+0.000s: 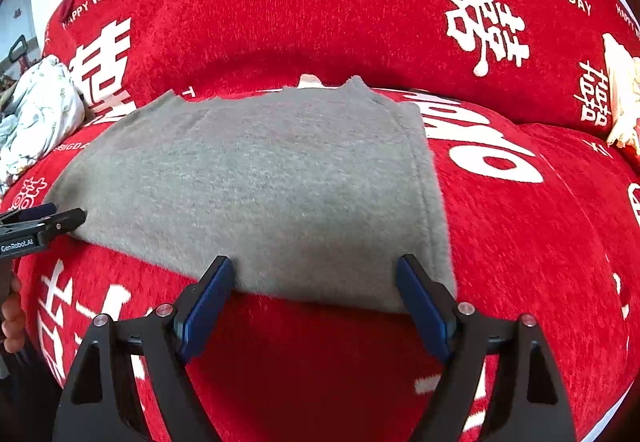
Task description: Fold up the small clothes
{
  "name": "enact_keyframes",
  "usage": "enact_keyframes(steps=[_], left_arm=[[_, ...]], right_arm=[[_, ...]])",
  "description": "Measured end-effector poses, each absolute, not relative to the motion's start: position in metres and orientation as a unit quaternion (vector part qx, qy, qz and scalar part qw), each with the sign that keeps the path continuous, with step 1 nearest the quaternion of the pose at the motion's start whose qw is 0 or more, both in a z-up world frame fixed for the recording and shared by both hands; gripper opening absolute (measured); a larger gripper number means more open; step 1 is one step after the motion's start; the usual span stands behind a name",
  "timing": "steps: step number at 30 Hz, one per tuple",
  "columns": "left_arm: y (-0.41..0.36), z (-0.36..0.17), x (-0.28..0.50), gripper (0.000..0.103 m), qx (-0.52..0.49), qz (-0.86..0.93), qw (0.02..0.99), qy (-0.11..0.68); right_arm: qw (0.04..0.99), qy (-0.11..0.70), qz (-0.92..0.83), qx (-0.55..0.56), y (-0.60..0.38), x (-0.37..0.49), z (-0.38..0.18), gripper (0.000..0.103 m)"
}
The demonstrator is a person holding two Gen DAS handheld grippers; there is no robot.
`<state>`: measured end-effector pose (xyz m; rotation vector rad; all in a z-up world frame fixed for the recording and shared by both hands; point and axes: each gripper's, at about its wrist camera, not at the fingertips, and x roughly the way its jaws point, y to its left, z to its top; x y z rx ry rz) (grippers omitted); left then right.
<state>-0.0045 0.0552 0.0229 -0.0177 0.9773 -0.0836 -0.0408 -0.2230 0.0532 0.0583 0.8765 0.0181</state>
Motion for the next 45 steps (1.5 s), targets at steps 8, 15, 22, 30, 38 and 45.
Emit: enact_keyframes(steps=[8, 15, 22, 30, 38, 45], left_arm=[[0.092, 0.020, -0.035, 0.103, -0.082, -0.040, 0.869, 0.487], [0.119, 0.021, -0.018, 0.103, -0.246, -0.134, 0.843, 0.460], [0.149, 0.009, 0.006, 0.101, -0.386, -0.193, 0.810, 0.398], [0.170, -0.019, 0.031, 0.015, -0.444, -0.209, 0.776, 0.396], [0.159, -0.019, 0.037, 0.011, -0.418, -0.164, 0.798, 0.401], [0.159, -0.019, 0.043, 0.011, -0.413, -0.160, 0.797, 0.411]], right_arm=[[0.901, 0.427, 0.001, 0.080, -0.240, -0.069, 0.061, 0.086], [0.902, 0.409, -0.024, 0.132, -0.254, -0.068, 0.074, 0.086], [0.906, 0.414, 0.011, 0.085, -0.201, -0.025, 0.091, 0.086], [0.896, 0.439, 0.061, 0.044, -0.127, 0.054, 0.093, 0.086], [0.853, 0.506, 0.114, 0.059, -0.049, 0.163, 0.072, 0.086], [0.795, 0.581, 0.154, 0.076, 0.033, 0.240, 0.030, 0.087]])
